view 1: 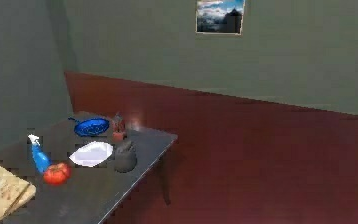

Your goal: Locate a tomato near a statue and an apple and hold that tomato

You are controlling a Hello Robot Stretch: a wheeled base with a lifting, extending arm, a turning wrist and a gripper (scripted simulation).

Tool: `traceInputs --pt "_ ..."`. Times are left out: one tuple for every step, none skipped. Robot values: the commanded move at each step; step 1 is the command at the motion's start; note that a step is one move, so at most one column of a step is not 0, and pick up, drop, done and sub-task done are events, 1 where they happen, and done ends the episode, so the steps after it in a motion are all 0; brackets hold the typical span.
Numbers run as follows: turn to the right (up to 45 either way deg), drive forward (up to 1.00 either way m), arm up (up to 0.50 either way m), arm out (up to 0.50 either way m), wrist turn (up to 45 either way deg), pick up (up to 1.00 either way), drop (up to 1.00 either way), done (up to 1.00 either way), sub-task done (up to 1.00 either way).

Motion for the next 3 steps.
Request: traceInputs --pt "0.0 0.75 0.0 0.0 0.0 0.0 0.0 0.0 0.0" --pt "-45.0 0.0 0.0 0.0 0.0 0.0 0.0 0.0 0.0" --pt "-45.0 0.0 0.0 0.0 0.0 0.0 0.0 0.0 0.0"
